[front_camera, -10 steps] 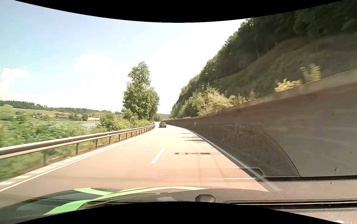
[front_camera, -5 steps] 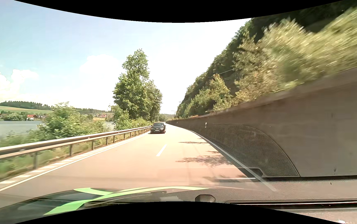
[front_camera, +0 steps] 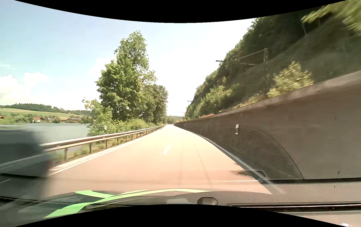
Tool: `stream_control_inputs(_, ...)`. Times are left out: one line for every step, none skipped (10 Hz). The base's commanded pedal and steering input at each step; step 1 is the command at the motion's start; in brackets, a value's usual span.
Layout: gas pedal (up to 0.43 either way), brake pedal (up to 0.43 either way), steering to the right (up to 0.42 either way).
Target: Follow the waypoints while adhering to traffic rules and regulations
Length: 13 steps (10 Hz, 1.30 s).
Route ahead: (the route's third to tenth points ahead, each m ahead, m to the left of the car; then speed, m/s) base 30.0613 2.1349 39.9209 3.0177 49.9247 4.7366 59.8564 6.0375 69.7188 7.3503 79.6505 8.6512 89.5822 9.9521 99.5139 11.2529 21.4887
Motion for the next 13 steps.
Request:
stream_control_inputs(0.287,0.0,-0.022)
stream_control_inputs(0.299,0.0,-0.021)
stream_control_inputs(0.311,0.0,-0.019)
stream_control_inputs(0.311,0.0,-0.019)
stream_control_inputs(0.311,0.0,-0.019)
stream_control_inputs(0.319,0.0,-0.019)
stream_control_inputs(0.319,0.0,-0.019)
stream_control_inputs(0.331,0.0,-0.017)
stream_control_inputs(0.331,0.0,-0.015)
stream_control_inputs(0.331,0.0,-0.014)
stream_control_inputs(0.339,0.0,-0.014)
stream_control_inputs(0.339,0.0,-0.013)
stream_control_inputs(0.339,0.0,-0.011)
